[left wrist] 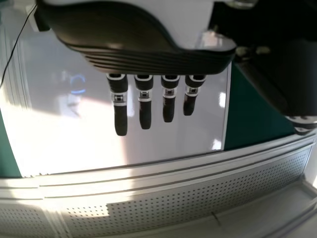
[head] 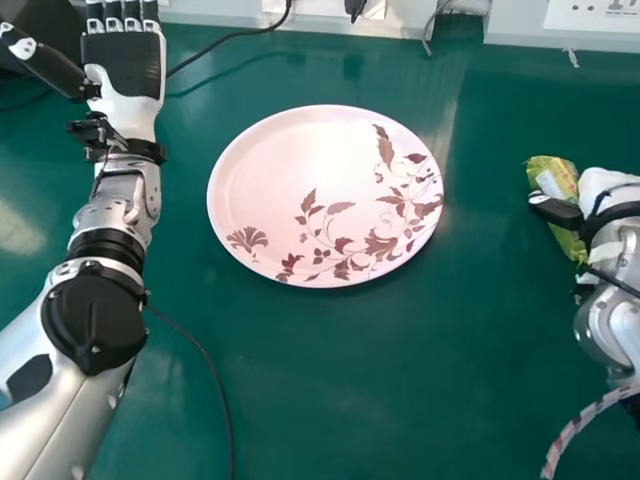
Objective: Pick up biscuit and place it in the plate
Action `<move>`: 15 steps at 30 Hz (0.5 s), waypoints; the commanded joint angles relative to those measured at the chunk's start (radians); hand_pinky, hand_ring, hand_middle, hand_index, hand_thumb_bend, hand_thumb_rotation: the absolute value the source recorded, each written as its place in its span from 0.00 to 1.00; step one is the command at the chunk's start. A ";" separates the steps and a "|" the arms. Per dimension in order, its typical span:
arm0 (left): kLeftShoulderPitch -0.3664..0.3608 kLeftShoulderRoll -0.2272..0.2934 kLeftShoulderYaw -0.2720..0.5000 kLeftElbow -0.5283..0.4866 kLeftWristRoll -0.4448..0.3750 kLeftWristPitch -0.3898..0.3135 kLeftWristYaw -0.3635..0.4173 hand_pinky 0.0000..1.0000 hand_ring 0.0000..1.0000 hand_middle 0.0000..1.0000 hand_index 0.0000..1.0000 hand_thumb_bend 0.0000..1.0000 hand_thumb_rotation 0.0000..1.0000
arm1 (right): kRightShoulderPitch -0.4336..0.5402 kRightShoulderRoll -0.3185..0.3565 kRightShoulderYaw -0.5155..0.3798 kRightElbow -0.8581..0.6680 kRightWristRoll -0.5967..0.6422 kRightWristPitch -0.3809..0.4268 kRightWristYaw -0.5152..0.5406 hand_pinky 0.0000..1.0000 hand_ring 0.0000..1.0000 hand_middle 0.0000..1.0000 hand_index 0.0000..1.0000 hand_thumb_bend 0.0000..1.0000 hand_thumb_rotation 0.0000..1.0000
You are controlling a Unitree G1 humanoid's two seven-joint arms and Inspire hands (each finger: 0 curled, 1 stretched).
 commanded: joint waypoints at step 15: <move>-0.009 0.001 -0.016 -0.004 0.017 -0.066 0.028 0.73 0.89 0.96 0.99 1.00 0.46 | 0.028 -0.001 -0.030 -0.025 0.001 -0.010 0.017 0.12 0.19 0.47 0.49 0.51 0.00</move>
